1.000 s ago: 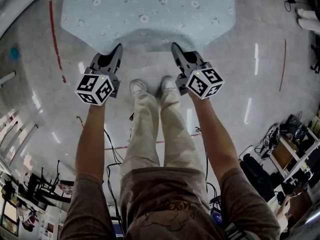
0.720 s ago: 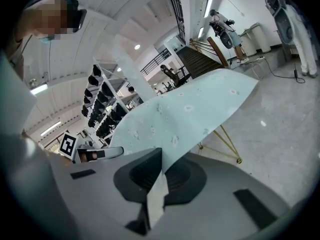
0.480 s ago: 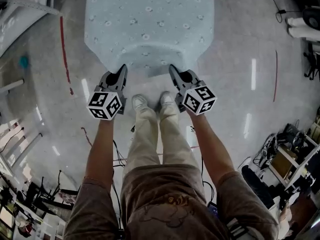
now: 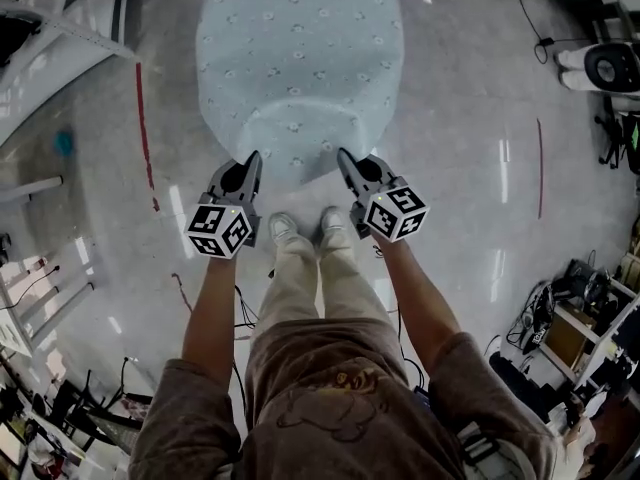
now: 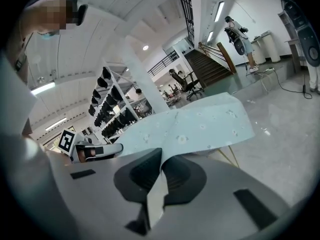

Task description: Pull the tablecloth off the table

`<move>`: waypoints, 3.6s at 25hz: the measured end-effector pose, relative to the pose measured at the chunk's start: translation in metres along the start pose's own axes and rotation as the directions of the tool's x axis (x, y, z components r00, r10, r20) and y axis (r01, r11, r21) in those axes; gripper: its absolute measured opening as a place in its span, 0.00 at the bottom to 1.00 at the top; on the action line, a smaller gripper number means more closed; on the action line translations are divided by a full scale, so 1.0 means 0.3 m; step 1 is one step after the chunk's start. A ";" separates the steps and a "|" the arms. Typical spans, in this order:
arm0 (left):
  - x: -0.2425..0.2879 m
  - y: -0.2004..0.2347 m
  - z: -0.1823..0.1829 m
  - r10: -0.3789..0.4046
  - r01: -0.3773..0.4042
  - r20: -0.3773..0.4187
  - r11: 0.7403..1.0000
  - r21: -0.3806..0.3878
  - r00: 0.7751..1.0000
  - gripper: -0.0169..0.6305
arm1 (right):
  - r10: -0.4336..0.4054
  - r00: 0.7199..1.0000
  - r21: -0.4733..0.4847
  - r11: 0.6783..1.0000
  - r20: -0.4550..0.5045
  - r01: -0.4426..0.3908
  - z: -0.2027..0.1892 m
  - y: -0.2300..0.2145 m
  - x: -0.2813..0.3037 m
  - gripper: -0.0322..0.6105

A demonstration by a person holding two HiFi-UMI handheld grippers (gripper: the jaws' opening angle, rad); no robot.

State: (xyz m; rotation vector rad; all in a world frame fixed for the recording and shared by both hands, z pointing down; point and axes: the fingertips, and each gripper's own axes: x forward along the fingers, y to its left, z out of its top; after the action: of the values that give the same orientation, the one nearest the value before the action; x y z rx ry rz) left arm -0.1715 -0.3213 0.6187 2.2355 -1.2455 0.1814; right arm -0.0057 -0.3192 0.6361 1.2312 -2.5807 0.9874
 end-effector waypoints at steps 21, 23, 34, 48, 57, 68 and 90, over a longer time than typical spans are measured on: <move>-0.085 -0.233 0.455 -0.023 0.016 0.156 0.999 0.050 0.987 0.06 | 0.069 0.987 -0.075 0.995 0.147 -0.058 0.487 0.128 -0.191 0.06; -0.098 -0.258 0.475 -0.023 0.015 0.163 0.999 0.050 0.986 0.06 | 0.070 0.985 -0.083 0.995 0.157 -0.057 0.515 0.139 -0.217 0.06; -0.214 -0.387 0.541 -0.039 0.023 0.205 0.996 0.081 0.978 0.06 | 0.120 0.973 -0.149 0.985 0.199 -0.091 0.591 0.239 -0.347 0.06; -0.329 -0.594 0.450 0.008 -0.027 0.253 0.997 0.070 0.967 0.06 | 0.215 0.956 -0.169 0.969 0.198 -0.182 0.529 0.266 -0.560 0.06; -0.365 -0.662 0.425 0.007 -0.027 0.269 0.997 0.067 0.963 0.06 | 0.227 0.950 -0.167 0.967 0.216 -0.193 0.498 0.266 -0.623 0.06; -0.476 -0.704 0.390 -0.041 0.018 0.271 0.996 0.086 0.962 0.06 | 0.204 0.946 -0.188 0.969 0.253 -0.159 0.441 0.372 -0.713 0.06; -0.830 -0.834 0.166 -0.141 0.128 0.302 0.990 0.063 0.943 0.06 | 0.131 0.953 -0.158 0.983 0.274 -0.090 0.199 0.653 -0.984 0.06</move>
State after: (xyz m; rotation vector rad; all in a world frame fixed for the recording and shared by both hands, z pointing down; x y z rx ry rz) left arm -0.1136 -0.0627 0.3804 2.4435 -1.2447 -0.2012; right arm 0.0570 -0.0724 0.3827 1.2853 -2.9080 0.6667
